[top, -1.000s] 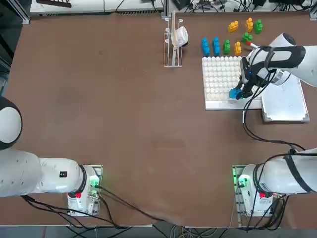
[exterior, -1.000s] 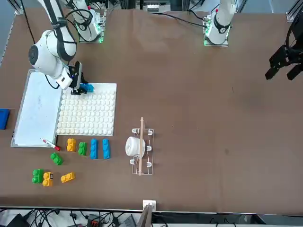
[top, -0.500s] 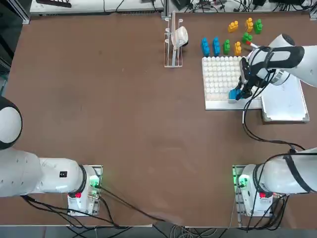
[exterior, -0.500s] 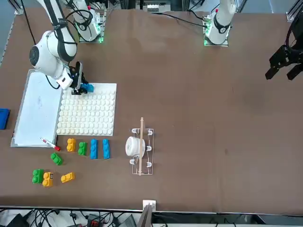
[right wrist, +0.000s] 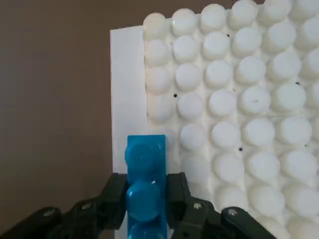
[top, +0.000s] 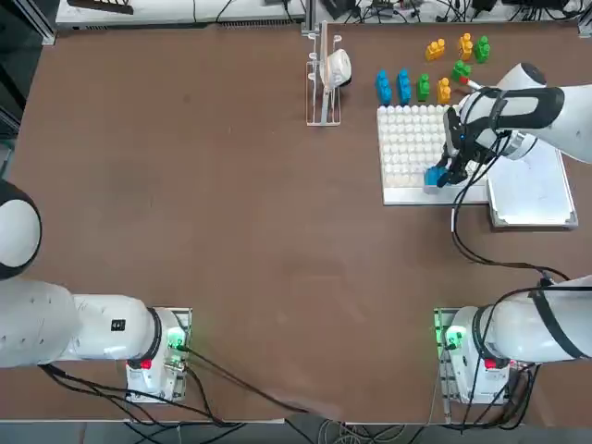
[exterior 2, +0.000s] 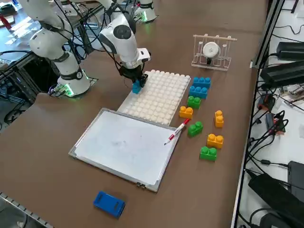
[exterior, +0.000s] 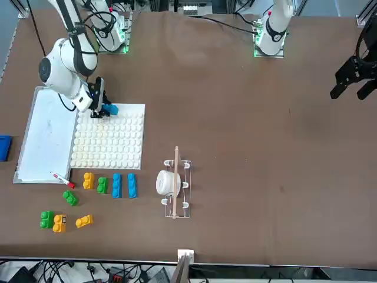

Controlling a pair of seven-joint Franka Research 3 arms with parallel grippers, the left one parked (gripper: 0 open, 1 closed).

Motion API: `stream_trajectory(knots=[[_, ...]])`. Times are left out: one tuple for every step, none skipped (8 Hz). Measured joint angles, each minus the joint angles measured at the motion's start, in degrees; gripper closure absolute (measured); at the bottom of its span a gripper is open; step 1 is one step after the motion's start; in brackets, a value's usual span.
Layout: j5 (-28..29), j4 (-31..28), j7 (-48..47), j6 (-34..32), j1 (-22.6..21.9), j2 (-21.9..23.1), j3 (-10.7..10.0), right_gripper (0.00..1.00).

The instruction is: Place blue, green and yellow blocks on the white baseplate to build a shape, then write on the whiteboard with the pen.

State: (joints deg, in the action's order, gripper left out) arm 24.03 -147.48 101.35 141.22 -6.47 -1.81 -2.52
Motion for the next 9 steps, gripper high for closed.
stream_trajectory(knots=[[0.00, 0.02, -0.49, 0.10, -0.59, -0.03, 0.05, 0.58], [-0.01, 0.02, -0.67, 0.22, -0.87, -0.05, 0.05, 0.58], [-0.01, 0.02, -0.72, 0.23, -0.89, -0.07, 0.04, 0.58], [-0.01, 0.02, -0.76, 0.26, -0.90, -0.08, 0.05, 0.58], [-0.01, 0.02, -0.79, 0.28, -0.90, -0.09, 0.05, 0.58], [-0.01, 0.02, -0.81, 0.29, -0.91, -0.09, 0.05, 0.58], [-0.01, 0.02, -0.82, 0.30, -0.91, -0.09, 0.05, 0.58], [-0.11, 0.02, -0.82, 0.36, -0.99, -0.10, 0.04, 0.58], [-0.31, 0.07, -0.85, 0.41, -1.13, -0.13, 0.04, 0.58]])
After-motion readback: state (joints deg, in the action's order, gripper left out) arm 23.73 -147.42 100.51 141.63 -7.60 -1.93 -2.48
